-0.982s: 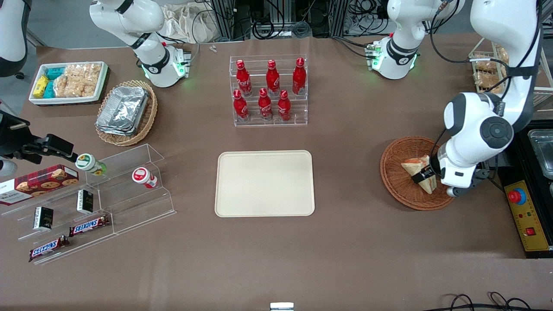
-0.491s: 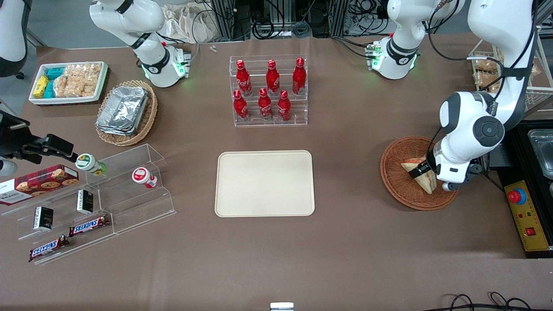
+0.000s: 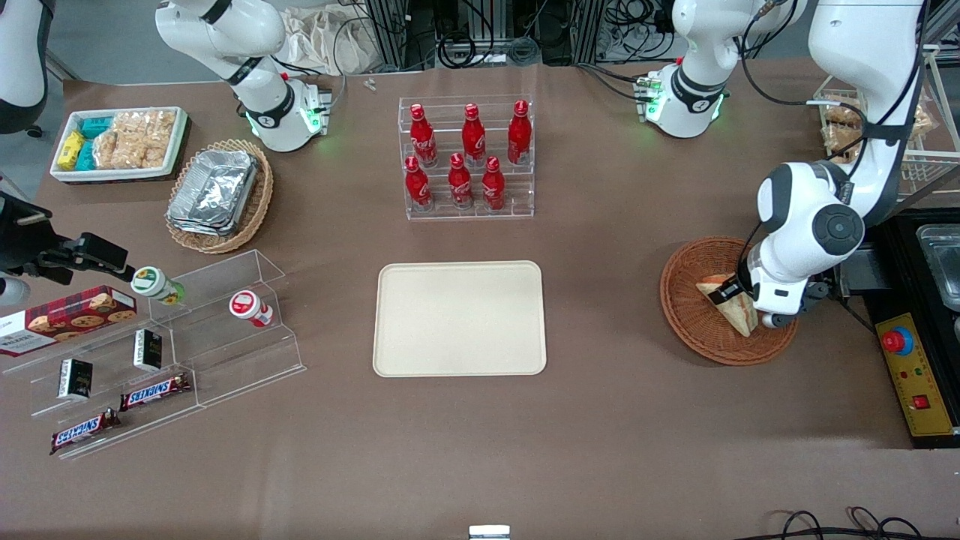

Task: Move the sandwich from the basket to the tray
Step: 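Close the left gripper on the sandwich and lift it from the basket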

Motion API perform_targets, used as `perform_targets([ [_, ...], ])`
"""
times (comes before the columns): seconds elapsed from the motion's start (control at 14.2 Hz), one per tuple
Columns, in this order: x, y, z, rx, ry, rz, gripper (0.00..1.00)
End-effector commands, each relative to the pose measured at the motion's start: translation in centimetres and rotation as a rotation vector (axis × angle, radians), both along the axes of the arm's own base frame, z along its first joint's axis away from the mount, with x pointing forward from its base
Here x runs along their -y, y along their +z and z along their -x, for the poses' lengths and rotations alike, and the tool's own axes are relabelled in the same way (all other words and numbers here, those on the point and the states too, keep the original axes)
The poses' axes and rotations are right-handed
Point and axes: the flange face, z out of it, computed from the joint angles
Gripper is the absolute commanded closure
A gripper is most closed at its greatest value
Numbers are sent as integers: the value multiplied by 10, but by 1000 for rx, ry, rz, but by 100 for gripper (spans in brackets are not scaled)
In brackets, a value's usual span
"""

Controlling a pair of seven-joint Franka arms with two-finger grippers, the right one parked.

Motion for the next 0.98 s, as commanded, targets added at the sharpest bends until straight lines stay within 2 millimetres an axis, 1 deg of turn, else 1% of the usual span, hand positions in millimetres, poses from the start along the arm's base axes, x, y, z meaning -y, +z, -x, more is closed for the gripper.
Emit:
perform_targets([
  [0.0, -1, 0, 4, 21, 12, -16, 100],
  [0.14, -1, -2, 3, 20, 21, -15, 100],
  [0.35, -1, 2, 0, 25, 35, -16, 100],
  [0.49, -2, 17, -6, 17, 23, -22, 100],
  [0.63, 0, 53, -18, -25, 12, -34, 100],
  [0.77, 11, 97, -35, -64, -31, -45, 100],
  [0.91, 40, 159, -50, -87, -121, -40, 100],
])
